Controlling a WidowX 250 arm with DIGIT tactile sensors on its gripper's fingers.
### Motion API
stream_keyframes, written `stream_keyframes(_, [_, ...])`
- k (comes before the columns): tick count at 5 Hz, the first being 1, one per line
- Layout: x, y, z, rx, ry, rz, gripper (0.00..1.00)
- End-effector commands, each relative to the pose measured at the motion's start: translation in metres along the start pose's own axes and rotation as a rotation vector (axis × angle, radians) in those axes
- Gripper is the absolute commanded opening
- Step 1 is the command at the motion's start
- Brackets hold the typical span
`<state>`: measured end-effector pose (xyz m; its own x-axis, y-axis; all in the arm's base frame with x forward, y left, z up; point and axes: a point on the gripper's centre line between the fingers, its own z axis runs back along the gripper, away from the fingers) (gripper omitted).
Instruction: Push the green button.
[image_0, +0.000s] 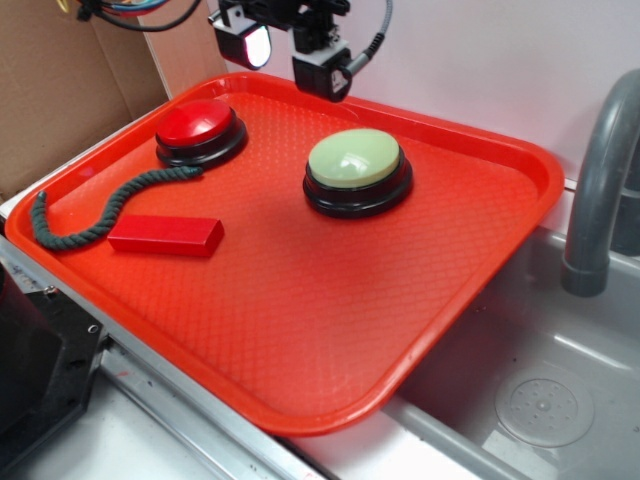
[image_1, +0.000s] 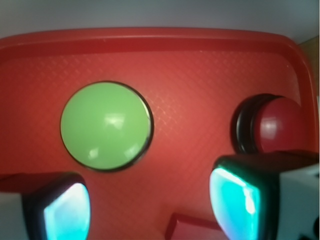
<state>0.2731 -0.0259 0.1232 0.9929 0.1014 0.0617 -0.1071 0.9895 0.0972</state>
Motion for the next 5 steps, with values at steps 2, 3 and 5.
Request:
stream_keyframes(2, [0.007,0.006,0.040,-0.091,-0.029,-0.096,1.00])
stream_keyframes(3, [0.003,0.008,0.050,-0.067,-0.057,-0.098,1.00])
stream_keyframes(5, [-0.009,0.013,0.067,-0.015,-0.025,-0.068,1.00])
